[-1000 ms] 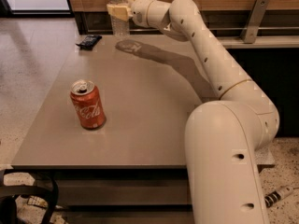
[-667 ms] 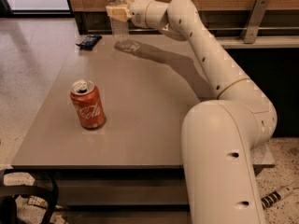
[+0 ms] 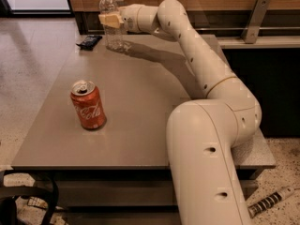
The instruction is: Move water bottle near rxbar blueberry
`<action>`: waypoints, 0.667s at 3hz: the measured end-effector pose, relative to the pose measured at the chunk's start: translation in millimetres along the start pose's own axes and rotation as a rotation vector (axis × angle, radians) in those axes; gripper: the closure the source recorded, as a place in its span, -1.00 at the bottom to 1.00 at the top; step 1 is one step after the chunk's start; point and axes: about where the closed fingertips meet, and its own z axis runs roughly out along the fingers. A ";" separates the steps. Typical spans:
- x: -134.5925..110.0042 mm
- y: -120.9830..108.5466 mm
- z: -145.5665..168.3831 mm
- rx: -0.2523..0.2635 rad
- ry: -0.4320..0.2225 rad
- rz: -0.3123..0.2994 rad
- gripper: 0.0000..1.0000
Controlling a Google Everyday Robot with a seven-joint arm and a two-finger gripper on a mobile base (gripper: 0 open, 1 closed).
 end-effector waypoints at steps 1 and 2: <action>9.8 3.9 11.3 -0.016 0.002 0.023 1.00; 10.4 6.1 14.0 -0.020 0.003 0.023 0.63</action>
Offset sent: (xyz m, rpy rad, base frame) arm 0.0016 0.0089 -0.0091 0.0082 0.0183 0.0112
